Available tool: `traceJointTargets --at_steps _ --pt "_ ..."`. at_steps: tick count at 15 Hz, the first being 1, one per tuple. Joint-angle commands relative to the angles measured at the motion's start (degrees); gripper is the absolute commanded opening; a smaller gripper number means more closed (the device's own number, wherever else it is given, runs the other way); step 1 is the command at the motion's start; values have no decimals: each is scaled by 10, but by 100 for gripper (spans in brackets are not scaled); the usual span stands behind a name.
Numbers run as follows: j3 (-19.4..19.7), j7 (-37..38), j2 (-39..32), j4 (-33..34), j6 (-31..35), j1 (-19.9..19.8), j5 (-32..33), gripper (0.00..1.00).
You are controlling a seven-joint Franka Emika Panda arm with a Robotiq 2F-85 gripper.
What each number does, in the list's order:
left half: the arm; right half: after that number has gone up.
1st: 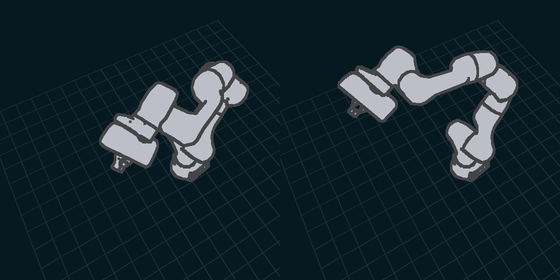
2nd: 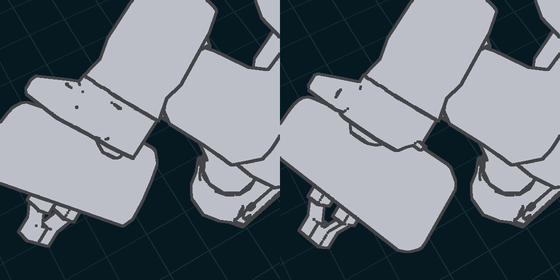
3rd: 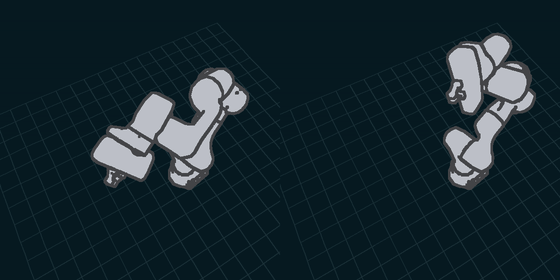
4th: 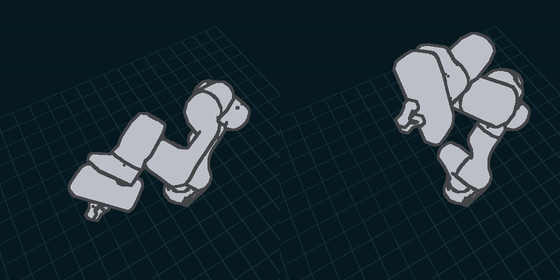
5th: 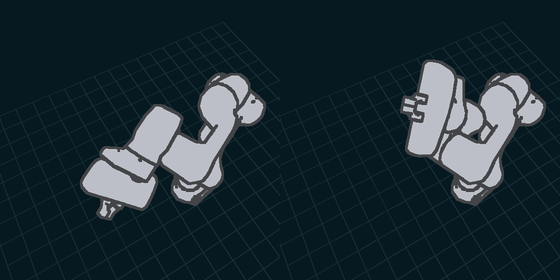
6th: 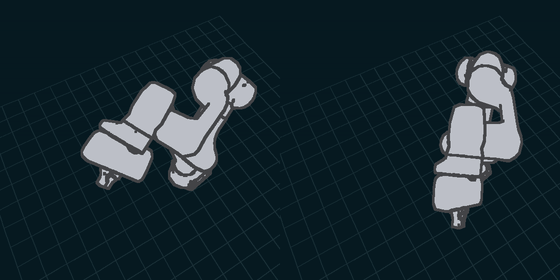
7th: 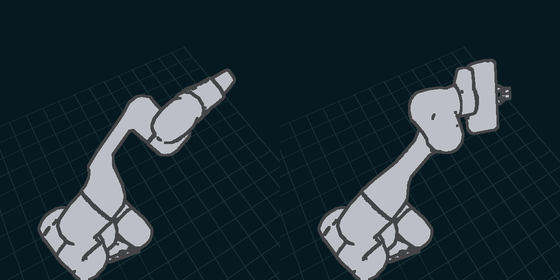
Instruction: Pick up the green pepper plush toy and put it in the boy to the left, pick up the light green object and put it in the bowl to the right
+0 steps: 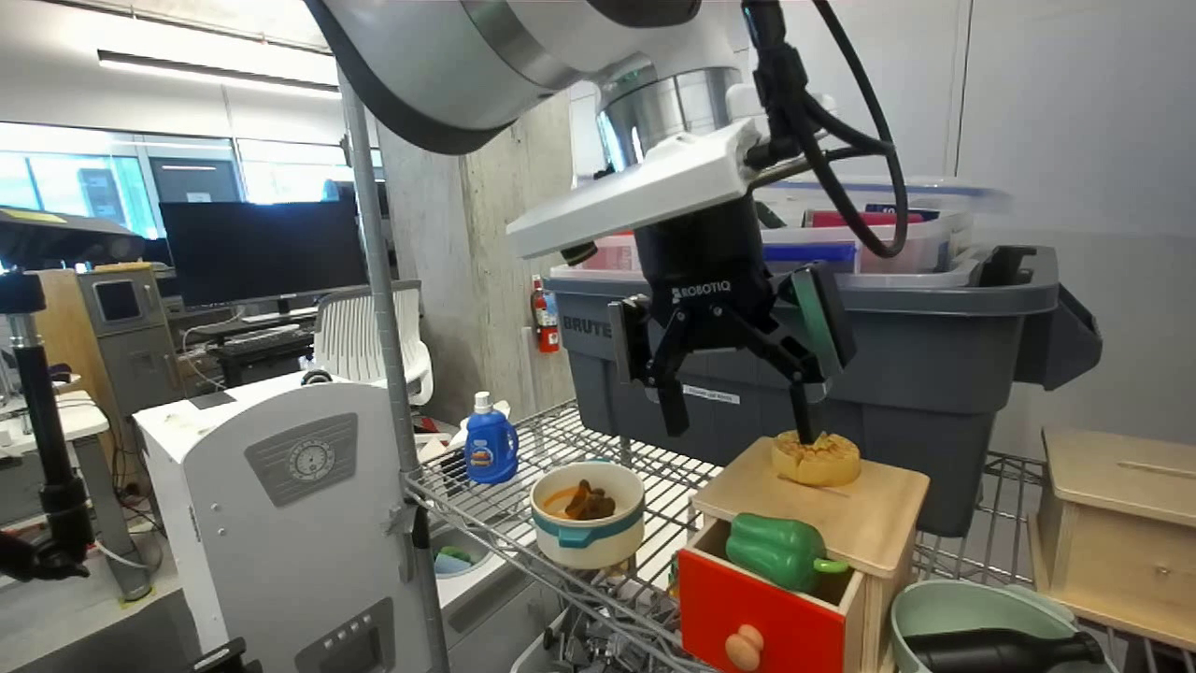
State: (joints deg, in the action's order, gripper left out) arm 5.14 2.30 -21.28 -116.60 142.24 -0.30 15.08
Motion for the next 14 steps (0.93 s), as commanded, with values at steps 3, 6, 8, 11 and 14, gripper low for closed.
traceJointTargets --at_steps 3,6,8,11,14 --pt "-1 2 -33 52 -34 2 -6 100" --pt "-1 1 -48 54 -30 0 -9 100" --pt "-1 -4 -57 55 -29 -3 -12 100" --pt "0 -4 -61 56 -30 -2 -12 100" --pt "3 -5 -61 56 -31 -5 -13 100"
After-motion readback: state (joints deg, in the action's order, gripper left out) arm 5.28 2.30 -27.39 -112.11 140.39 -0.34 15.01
